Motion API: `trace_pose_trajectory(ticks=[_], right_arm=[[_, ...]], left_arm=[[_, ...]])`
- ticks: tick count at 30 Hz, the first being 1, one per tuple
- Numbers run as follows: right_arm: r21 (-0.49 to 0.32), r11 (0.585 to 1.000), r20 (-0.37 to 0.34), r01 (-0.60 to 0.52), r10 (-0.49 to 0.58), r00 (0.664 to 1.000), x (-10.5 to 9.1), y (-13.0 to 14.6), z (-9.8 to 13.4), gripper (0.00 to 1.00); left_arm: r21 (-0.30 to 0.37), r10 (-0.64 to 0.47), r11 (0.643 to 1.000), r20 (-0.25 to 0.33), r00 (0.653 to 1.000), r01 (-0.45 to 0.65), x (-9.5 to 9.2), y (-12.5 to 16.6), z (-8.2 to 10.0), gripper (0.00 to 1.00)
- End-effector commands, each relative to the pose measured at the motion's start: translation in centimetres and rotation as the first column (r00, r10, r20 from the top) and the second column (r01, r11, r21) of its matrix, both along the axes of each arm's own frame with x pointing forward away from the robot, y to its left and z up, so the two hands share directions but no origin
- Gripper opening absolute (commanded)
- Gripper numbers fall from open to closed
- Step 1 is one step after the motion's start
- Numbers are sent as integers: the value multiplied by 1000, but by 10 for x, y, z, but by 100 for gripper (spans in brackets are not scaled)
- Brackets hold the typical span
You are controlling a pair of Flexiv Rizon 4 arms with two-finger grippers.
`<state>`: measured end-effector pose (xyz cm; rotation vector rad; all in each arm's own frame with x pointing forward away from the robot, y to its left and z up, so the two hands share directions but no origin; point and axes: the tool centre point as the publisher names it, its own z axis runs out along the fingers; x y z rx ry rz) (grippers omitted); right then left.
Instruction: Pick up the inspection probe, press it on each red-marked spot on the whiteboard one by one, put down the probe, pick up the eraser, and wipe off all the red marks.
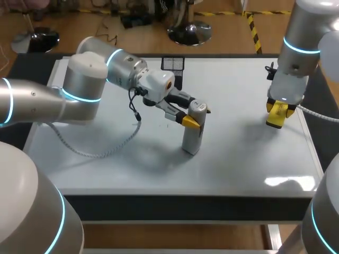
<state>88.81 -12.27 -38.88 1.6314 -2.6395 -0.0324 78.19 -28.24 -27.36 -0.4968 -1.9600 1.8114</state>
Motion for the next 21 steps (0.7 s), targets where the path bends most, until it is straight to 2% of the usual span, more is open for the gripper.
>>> trace_pose_trajectory(ticks=[1, 5, 9, 17, 21], right_arm=[[-2, 1000, 0, -2, 2, 1000, 0, -1, 1, 0], [-2, 1000, 0, -2, 2, 1000, 0, -1, 1, 0], [-2, 1000, 0, -2, 2, 1000, 0, -1, 1, 0], [-2, 1000, 0, -2, 2, 1000, 0, -1, 1, 0], [-2, 1000, 0, -2, 2, 1000, 0, -1, 1, 0]], left_arm=[[0, -24, 1000, 6, 1000, 24, 7, 2, 11, 0], [8, -58, 998, 13, 998, 58, 13, 5, 19, 0], [-43, -126, 991, 26, 992, 127, 22, 10, 29, 0], [-60, -183, 981, 40, 982, 185, 37, 27, 44, 0], [-124, -228, 965, 44, 973, 231, 48, 44, 41, 0]])
